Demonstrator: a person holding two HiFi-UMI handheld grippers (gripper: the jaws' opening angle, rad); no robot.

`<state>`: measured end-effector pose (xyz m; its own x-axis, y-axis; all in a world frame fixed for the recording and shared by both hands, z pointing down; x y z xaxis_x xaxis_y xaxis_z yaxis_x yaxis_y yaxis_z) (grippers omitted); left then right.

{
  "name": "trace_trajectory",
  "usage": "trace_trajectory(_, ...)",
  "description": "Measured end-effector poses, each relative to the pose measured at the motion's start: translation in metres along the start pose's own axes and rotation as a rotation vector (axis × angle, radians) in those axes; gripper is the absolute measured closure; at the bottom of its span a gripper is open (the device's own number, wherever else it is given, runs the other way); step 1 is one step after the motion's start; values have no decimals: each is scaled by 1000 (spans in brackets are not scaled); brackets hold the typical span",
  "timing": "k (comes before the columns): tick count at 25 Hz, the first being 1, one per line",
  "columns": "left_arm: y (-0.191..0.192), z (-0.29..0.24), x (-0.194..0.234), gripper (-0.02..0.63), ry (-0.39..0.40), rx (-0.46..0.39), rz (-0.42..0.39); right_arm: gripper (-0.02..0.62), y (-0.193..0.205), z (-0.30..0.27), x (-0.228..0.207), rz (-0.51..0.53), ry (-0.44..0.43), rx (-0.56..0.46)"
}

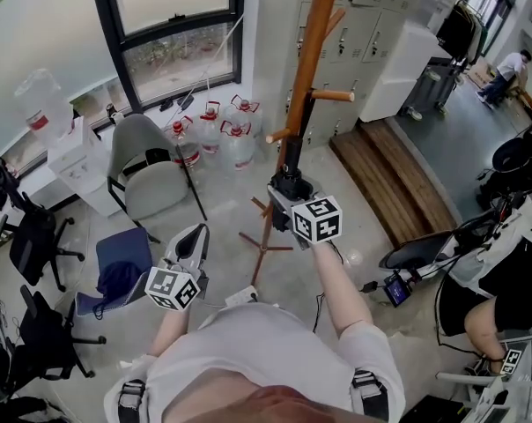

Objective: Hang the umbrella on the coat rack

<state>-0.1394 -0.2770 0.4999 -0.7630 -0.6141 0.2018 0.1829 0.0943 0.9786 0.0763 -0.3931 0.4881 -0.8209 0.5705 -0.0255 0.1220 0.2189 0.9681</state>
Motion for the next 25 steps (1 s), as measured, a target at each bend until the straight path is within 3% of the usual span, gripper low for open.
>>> trace_trajectory(5,4,2,-1,597,-3,-3,4,271,5,1,-4,72,100,26)
trace_trajectory(11,0,3,-5,597,-3,0,-45,268,-12,22,-3,88,170,-50)
trace_trajectory(18,-1,-3,-8,597,13,9,-47,268,-42,51,19,140,143,-158)
trace_trajectory(25,-2,-4,-12,597,29,3,-49,272,-59,81,42,41,62,-306)
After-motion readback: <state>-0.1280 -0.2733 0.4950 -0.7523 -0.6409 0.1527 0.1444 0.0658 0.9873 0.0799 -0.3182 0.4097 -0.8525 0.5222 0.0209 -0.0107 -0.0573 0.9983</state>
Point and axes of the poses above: the fingertips, and each gripper's own axes: z backward along the fingers, x to its left, y out of its underside, the point moved 3 cm from there along z, backward along the fingers, and after that the axes turned 3 degrees about y, right-handed, at the moved point
